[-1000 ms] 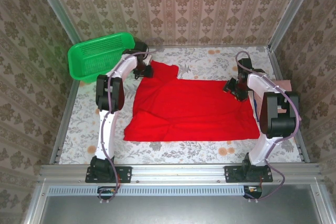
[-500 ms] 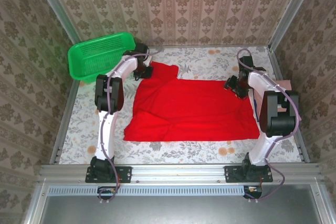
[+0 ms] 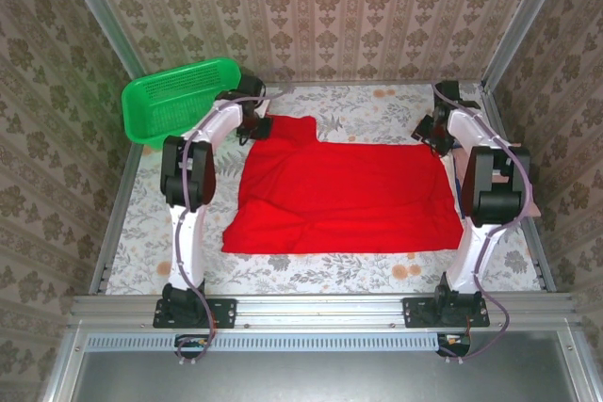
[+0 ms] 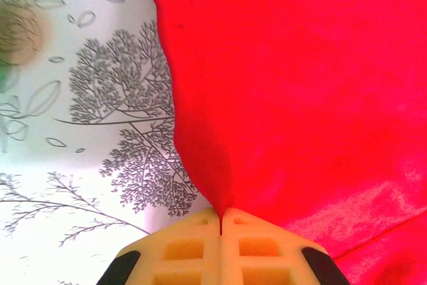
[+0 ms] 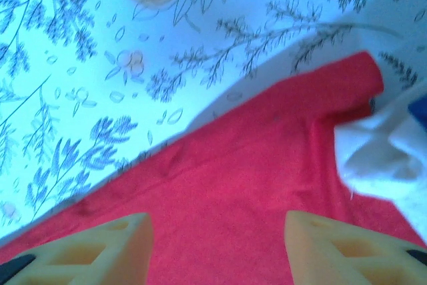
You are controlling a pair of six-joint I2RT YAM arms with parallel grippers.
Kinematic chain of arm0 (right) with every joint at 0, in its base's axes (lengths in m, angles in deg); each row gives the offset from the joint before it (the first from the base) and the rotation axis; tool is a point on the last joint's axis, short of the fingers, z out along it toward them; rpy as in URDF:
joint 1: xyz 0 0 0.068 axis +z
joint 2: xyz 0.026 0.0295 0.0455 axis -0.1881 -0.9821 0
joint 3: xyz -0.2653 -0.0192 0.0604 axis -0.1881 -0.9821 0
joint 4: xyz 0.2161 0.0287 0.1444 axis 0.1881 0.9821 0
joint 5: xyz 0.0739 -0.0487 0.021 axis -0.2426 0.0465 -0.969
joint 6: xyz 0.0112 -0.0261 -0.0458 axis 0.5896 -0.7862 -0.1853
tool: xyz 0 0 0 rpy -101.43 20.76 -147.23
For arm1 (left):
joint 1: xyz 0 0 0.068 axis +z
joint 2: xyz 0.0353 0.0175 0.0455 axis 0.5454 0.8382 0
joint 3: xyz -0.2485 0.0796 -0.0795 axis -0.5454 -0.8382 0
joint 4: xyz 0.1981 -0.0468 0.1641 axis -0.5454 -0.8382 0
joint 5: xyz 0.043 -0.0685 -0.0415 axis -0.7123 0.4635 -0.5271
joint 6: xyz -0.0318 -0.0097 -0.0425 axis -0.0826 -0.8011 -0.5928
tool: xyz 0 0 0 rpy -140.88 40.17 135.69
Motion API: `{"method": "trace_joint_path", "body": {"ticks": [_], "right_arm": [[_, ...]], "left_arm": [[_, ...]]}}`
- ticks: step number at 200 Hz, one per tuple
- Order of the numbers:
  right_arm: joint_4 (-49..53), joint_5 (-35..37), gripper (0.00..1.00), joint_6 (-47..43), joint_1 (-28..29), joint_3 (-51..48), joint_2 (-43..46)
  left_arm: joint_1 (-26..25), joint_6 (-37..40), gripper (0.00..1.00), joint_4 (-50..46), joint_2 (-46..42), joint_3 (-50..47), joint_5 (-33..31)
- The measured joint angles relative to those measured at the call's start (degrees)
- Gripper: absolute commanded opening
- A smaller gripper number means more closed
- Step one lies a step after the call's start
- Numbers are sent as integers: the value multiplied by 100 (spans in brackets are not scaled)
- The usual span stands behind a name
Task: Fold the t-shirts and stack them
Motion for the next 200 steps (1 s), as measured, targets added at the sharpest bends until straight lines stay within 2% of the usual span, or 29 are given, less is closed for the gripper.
{"method": "trace_joint_path", "body": {"ticks": [57,120,200], "right_arm": [[433,426,54,-42,-299,975,-748],[804,444,53,-33,-481,1775,-1434],[1038,378,53,7,-476,2015,-1633]], "left_arm": [[4,0,0,122,-70,-2,-59],[4,-20,0,153,-70,-4,-59],[4,-68,0,155,-70,-116,-59]]}}
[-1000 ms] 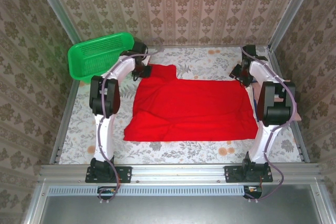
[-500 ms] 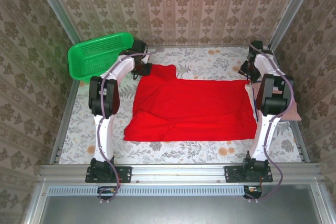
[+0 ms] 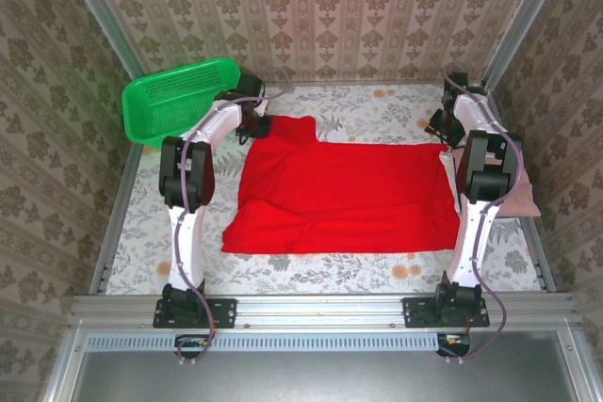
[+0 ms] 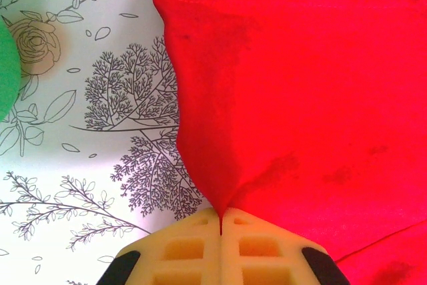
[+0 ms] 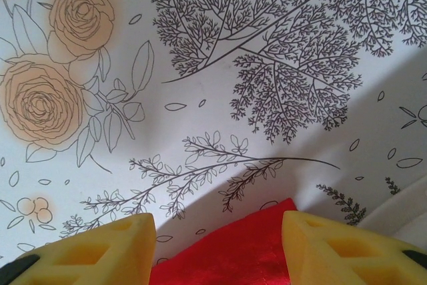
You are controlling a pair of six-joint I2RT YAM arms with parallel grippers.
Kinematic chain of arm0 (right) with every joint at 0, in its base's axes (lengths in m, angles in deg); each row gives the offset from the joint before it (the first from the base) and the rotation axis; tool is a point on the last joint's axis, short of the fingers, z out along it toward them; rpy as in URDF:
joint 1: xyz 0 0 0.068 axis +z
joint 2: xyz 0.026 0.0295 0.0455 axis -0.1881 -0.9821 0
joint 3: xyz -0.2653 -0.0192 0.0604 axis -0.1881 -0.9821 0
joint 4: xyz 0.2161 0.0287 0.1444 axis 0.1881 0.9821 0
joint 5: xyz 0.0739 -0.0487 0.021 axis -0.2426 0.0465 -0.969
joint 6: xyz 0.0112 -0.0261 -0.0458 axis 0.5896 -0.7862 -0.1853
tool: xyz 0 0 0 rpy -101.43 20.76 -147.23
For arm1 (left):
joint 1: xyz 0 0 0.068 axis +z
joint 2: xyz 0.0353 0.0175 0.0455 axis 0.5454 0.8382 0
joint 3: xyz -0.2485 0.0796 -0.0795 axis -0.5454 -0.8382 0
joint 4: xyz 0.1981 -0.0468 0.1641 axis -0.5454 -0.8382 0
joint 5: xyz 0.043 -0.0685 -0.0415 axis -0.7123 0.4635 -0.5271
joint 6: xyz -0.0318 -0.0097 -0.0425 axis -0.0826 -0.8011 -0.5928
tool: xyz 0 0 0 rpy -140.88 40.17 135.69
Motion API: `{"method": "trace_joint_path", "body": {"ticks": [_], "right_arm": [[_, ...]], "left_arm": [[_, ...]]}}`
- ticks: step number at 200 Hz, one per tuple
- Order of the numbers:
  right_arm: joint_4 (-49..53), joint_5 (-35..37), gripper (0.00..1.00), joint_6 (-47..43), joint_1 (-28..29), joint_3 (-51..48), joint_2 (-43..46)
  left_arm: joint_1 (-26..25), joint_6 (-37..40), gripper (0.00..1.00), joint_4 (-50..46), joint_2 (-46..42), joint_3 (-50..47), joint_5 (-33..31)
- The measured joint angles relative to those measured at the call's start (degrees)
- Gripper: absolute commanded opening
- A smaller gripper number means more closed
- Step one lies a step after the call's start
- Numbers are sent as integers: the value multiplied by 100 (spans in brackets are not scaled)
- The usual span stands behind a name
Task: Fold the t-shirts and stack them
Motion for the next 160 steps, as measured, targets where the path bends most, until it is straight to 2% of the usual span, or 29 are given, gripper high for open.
{"method": "trace_joint_path", "body": {"ticks": [47,85,126,160], "right_arm": [[-50,0,56,-7,0,-96,52],[-118,-2,56,-4,0,-568,492],[-225,-96,49,39,11,-909,793],[-291,-199,49,127,11,-1025,789]], "left_arm": [[0,2,0,0,0,-17,0],[0,2,0,-2,0,-26,0],[0,4,0,-2,0,-26,0],[0,4,0,-2,0,-26,2]]}}
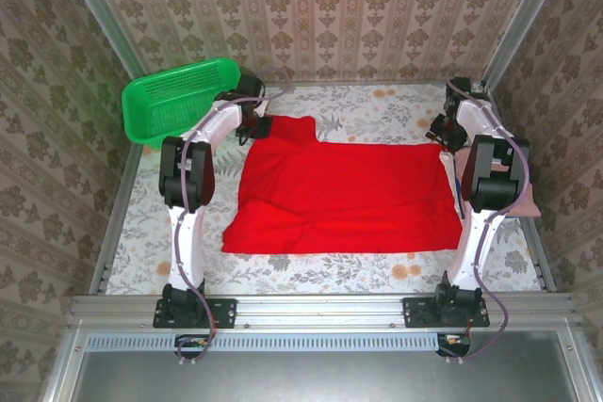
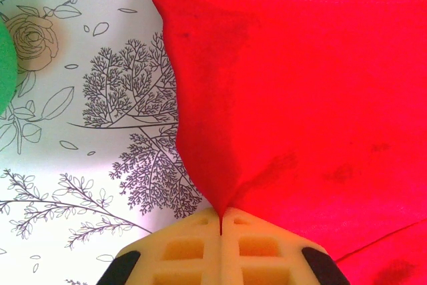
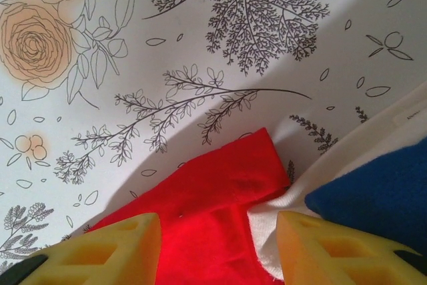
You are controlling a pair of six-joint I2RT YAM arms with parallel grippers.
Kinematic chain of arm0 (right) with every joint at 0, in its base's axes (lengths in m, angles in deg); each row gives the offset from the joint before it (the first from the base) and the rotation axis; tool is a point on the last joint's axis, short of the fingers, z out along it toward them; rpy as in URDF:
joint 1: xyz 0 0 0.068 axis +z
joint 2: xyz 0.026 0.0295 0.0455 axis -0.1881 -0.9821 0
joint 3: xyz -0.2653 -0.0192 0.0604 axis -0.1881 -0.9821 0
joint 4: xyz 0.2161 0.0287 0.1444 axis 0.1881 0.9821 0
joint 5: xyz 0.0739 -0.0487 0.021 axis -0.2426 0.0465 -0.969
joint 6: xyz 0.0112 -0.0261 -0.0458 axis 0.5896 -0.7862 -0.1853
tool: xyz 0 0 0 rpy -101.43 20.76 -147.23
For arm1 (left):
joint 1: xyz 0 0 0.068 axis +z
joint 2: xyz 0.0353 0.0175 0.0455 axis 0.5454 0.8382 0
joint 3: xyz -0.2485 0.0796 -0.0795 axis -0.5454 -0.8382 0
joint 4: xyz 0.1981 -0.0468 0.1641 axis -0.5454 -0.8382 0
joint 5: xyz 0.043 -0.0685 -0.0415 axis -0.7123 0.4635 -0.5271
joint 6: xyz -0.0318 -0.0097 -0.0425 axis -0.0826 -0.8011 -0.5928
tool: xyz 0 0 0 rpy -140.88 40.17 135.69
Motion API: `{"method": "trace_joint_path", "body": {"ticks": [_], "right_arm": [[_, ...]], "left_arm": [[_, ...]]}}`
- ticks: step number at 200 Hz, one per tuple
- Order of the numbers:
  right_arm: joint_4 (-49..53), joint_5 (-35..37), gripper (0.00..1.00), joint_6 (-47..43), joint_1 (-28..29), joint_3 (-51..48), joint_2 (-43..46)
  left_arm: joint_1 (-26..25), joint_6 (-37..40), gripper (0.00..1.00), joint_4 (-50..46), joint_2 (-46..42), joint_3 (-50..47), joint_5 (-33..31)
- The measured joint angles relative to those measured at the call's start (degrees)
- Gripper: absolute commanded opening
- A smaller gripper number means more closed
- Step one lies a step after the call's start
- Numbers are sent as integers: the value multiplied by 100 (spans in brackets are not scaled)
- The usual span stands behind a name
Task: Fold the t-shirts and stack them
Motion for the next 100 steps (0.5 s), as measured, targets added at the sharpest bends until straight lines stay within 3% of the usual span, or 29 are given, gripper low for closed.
{"method": "trace_joint_path", "body": {"ticks": [100], "right_arm": [[125,-127,43,2,0,813,-800]], "left_arm": [[11,68,0,-4,0,0,0]]}}
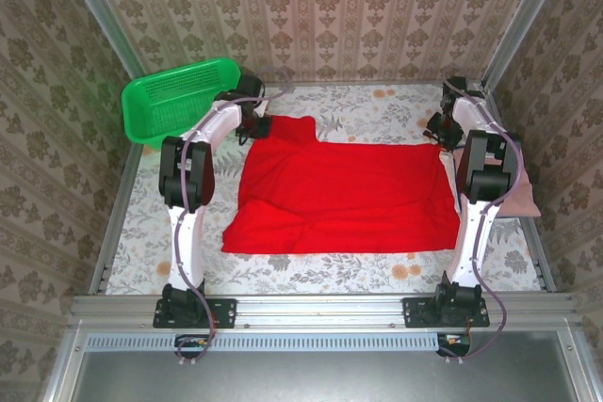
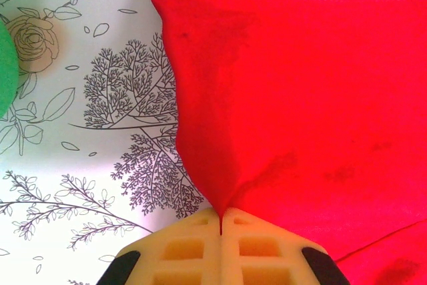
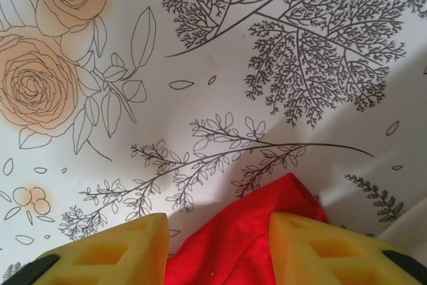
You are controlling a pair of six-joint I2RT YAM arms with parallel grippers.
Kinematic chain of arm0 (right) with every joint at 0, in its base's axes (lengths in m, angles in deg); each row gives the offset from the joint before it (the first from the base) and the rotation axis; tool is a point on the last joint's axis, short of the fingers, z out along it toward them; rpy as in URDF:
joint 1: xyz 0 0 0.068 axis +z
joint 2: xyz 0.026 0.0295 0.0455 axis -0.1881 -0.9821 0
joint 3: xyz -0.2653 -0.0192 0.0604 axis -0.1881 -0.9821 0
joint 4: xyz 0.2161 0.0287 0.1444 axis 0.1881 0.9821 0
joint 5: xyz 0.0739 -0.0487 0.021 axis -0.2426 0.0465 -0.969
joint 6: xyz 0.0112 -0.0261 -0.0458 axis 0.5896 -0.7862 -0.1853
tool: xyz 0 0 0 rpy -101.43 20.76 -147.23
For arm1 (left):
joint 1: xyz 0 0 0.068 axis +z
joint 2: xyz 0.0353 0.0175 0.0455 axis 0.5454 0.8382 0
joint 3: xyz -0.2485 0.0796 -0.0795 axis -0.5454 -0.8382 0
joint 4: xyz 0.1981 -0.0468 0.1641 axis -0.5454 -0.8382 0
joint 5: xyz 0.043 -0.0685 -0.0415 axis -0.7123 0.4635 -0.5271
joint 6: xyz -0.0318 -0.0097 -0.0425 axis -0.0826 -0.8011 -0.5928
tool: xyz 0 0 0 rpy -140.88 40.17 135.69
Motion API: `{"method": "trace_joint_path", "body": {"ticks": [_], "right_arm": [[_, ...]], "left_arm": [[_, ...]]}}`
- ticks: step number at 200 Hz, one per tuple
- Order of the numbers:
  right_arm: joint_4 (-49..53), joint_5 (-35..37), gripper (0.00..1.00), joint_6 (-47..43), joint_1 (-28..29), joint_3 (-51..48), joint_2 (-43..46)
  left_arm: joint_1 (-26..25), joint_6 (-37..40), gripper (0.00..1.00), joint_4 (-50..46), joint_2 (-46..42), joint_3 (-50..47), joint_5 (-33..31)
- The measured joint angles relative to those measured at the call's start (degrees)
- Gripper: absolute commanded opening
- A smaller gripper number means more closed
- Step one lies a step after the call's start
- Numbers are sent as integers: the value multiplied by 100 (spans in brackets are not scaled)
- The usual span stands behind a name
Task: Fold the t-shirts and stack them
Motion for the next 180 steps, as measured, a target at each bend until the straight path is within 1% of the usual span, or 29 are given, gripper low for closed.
{"method": "trace_joint_path", "body": {"ticks": [29,51,68,94,137,180], "right_arm": [[146,-85,38,-9,0,295,-151],[299,-116,32,-39,0,531,-302],[424,-157,21,-44,0,643,-389],[560,-245,0,-98,0,745,-518],[577,-413,0,-177,0,787,-535],[446,-828,0,-168,44,791,-535]], "left_arm": [[26,0,0,4,-2,-11,-2],[26,0,0,0,-2,-22,-2],[26,0,0,2,-2,-22,-4],[26,-4,0,2,-2,-20,-9],[24,-7,0,2,-87,-52,-127],[44,-4,0,98,-831,-555,-354]]}}
